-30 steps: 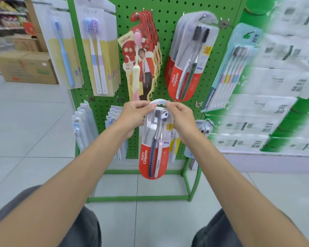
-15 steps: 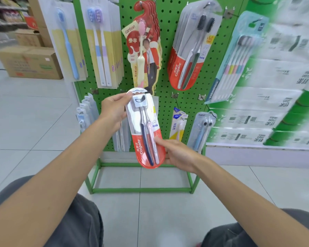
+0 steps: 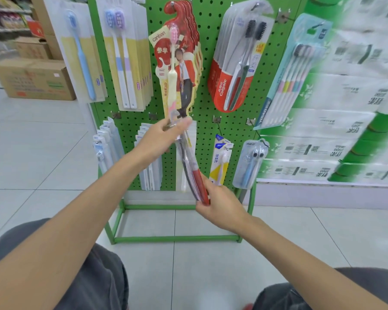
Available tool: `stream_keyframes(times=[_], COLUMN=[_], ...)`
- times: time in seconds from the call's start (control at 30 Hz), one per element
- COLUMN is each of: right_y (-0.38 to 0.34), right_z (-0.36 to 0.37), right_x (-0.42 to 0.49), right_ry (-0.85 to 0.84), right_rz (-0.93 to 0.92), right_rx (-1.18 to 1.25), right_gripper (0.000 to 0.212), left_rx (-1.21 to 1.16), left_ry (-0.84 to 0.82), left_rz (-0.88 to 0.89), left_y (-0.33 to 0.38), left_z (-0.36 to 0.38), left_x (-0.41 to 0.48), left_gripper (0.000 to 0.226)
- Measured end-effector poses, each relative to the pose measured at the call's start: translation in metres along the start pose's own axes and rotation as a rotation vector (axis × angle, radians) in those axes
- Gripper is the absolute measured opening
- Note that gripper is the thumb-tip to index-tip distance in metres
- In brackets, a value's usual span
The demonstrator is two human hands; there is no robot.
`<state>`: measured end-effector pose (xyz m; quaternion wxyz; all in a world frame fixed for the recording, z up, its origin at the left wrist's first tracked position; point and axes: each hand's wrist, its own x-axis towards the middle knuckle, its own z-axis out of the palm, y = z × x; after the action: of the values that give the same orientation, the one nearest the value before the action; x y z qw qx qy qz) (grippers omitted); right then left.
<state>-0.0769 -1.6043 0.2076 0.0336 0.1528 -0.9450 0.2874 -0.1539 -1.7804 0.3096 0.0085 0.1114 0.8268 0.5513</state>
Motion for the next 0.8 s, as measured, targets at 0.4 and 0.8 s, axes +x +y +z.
stream_keyframes(times=[0.4, 0.8], right_y=[-0.003, 0.004], right_z=[-0.007, -0.024], right_x=[0.005, 0.030], right_ry=[-0.101, 0.068], right_rz=[0.105, 0.288], right_rx=[0.618, 0.750], right_gripper=[0.098, 0.050], left_rx=[-0.379, -0.425], left_ry=[0.026, -0.234], left_rz=[-0.026, -0.149], left_y=[-0.014, -0.020], left_z=[0.006, 0.021], left_x=[0.009, 0.004], left_gripper=[0.028, 0.029])
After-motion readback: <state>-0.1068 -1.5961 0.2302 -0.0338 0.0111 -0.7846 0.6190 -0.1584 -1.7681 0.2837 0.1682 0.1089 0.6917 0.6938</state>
